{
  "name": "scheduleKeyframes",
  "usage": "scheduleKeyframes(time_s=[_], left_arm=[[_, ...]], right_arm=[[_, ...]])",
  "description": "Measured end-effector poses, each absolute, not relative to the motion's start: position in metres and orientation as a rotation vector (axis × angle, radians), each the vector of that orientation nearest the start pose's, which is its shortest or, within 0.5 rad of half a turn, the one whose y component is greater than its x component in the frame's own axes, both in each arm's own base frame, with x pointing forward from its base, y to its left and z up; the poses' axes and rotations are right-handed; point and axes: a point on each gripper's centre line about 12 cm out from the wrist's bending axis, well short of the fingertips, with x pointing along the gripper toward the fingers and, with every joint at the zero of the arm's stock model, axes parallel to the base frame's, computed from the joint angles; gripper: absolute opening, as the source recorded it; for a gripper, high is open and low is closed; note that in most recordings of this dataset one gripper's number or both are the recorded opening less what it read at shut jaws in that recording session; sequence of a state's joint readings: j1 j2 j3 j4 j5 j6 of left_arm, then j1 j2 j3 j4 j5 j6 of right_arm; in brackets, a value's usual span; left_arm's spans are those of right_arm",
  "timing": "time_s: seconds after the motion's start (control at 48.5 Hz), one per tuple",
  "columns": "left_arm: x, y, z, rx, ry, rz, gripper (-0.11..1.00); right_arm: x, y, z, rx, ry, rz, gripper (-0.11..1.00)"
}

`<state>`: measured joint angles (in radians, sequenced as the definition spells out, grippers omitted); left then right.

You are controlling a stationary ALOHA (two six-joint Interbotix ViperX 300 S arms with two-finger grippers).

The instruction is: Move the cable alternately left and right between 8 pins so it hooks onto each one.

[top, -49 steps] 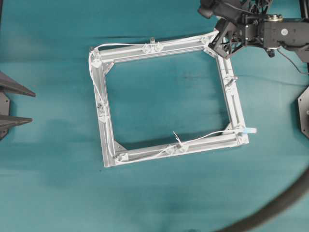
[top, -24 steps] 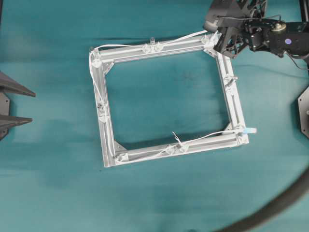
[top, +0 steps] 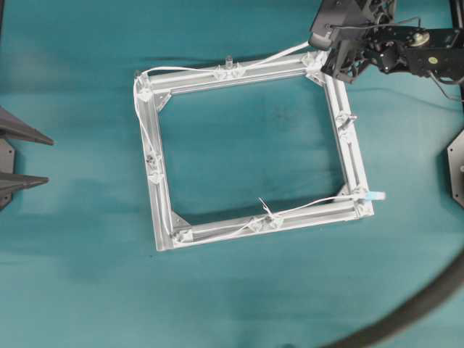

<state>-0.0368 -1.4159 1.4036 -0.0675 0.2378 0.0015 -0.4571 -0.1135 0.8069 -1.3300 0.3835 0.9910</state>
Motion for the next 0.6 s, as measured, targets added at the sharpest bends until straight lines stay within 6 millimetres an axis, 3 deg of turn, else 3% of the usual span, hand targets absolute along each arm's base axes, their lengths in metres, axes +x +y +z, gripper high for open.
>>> scheduleKeyframes(time_s=[0.165, 0.33, 0.598], left_arm=[[0.128, -0.006, 0.210, -0.060, 0.225, -0.043, 0.75], [0.128, -0.007, 0.209, -0.061, 0.227, -0.045, 0.76], [0.128, -0.006, 0.209, -0.060, 0.227, -0.044, 0.75]], right_arm=[[0.280, -0.188, 0.146, -0.224, 0.956, -0.613, 0.16], [0.279, -0.190, 0.142, -0.189, 0.952, -0.617, 0.16], [0.261, -0.184, 0.144, 0.102, 0.880, -0.785, 0.16]])
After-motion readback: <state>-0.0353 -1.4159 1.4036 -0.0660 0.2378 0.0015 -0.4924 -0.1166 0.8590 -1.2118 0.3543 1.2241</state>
